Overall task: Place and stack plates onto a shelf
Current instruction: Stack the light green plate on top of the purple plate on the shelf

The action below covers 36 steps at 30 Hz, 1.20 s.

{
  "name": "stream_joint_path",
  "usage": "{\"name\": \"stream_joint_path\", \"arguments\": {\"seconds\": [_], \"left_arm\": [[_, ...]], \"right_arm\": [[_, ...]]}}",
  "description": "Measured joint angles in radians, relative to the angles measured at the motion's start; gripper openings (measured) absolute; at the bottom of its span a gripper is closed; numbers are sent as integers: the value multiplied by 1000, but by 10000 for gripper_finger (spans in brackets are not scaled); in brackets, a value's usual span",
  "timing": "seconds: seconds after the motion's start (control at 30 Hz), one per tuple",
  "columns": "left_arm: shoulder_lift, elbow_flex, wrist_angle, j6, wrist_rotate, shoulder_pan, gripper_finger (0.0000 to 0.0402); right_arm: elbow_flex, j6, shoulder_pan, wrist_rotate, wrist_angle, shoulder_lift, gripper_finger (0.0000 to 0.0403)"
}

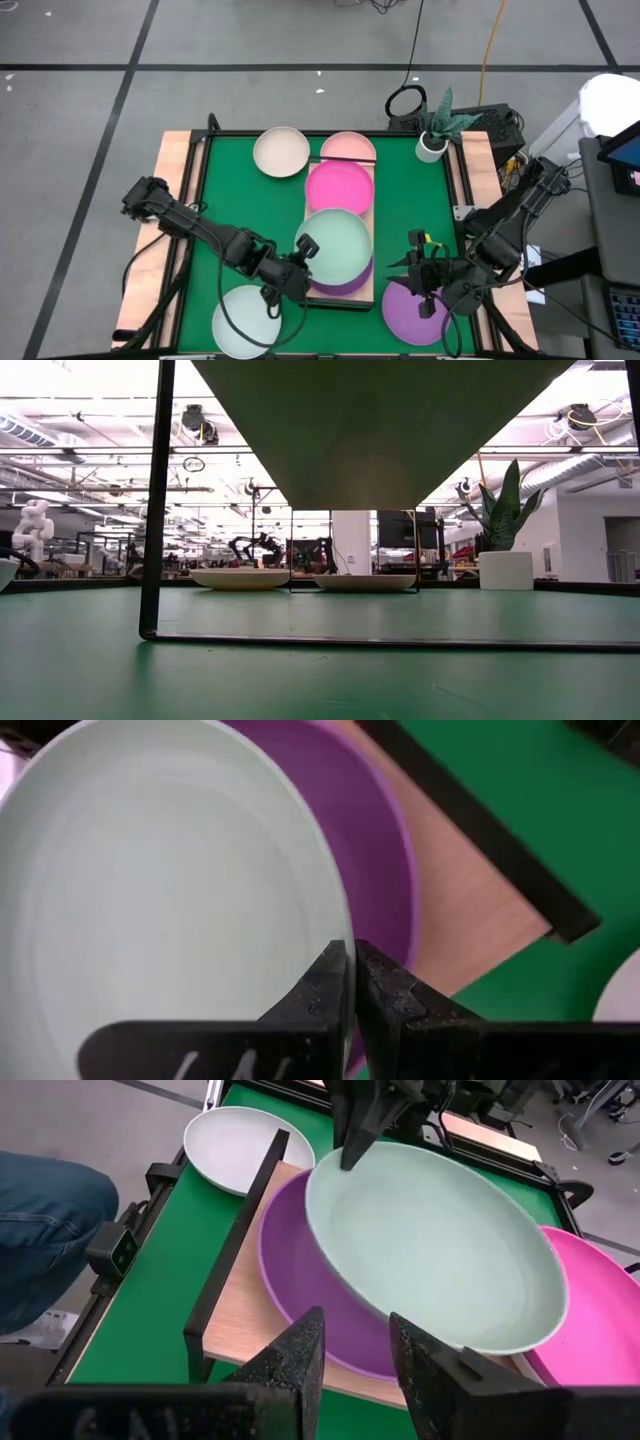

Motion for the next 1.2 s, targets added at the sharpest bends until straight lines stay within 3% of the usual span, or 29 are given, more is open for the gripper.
{"name": "stream_joint_path", "arguments": {"seconds": [0.27, 0.63, 1.03, 1.2], "left_arm": [[2, 0, 55, 17, 60, -7, 16], [10, 0, 53, 16, 18, -8, 25], [10, 0, 68, -80, -28, -10, 149], [4, 0, 70, -129, -66, -31, 178]], "right_arm": [[0, 0, 0, 0, -3, 0, 100], [0, 0, 7, 0, 0, 0, 100], [0, 0, 12, 1, 0, 0, 100], [0, 0, 12, 1, 0, 0, 100]]}}
